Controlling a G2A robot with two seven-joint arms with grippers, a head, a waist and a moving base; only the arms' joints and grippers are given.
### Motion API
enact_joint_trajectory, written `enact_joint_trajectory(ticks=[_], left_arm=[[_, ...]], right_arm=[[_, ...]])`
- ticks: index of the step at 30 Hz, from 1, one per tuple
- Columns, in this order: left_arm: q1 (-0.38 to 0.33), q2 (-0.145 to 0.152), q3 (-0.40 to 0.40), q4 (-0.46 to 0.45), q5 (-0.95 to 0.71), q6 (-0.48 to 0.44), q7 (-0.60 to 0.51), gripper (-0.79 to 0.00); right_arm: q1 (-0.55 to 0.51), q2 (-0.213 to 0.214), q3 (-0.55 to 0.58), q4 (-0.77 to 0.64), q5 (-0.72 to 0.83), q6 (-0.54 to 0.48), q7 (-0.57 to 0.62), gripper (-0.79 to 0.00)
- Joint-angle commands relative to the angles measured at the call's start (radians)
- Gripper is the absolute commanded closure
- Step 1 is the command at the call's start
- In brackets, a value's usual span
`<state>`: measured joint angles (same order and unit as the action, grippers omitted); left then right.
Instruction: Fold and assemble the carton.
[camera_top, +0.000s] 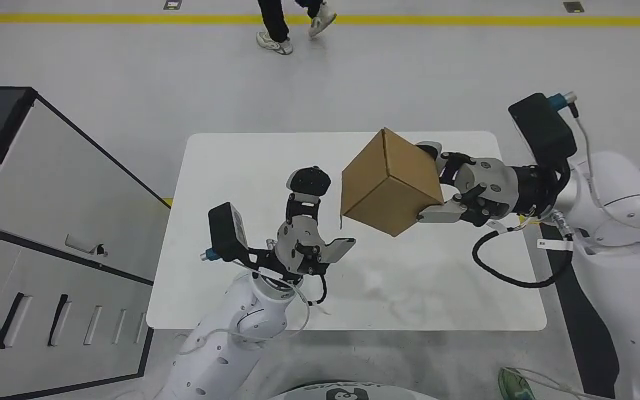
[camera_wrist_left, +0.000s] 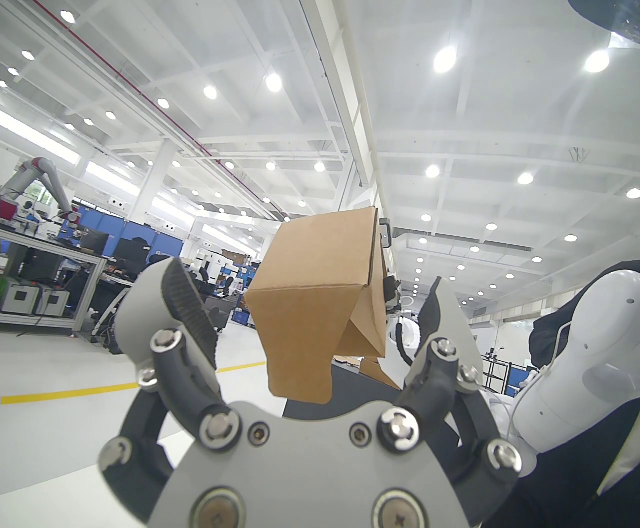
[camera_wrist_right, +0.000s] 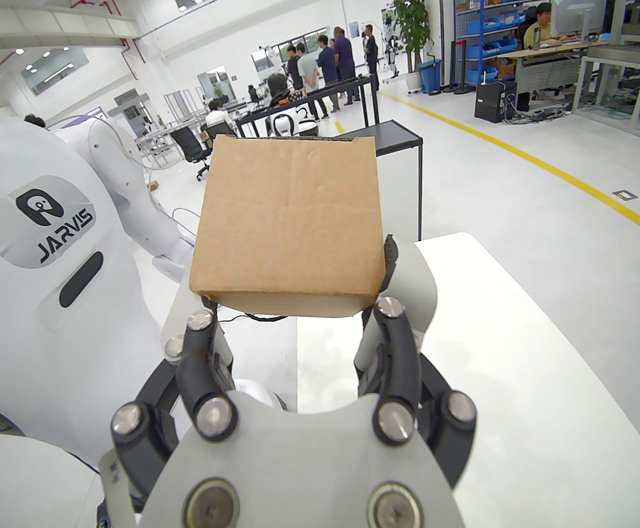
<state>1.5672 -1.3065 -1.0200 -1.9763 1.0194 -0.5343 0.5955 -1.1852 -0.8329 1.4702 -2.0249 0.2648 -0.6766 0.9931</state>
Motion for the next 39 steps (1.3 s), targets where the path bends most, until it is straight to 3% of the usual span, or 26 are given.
enact_joint_trajectory(ticks=[1, 18, 39], left_arm=[[0.000, 0.000, 0.000, 0.000, 0.000, 0.000, 0.000, -0.785], [0.000, 0.000, 0.000, 0.000, 0.000, 0.000, 0.000, -0.785], [0.000, 0.000, 0.000, 0.000, 0.000, 0.000, 0.000, -0.785]], right_arm=[[0.000, 0.000, 0.000, 0.000, 0.000, 0.000, 0.000, 0.000], [-0.001, 0.000, 0.000, -0.001, -0.001, 0.003, -0.005, 0.000], [0.024, -0.001, -0.048, -0.023, -0.168, 0.047, -0.018, 0.000]])
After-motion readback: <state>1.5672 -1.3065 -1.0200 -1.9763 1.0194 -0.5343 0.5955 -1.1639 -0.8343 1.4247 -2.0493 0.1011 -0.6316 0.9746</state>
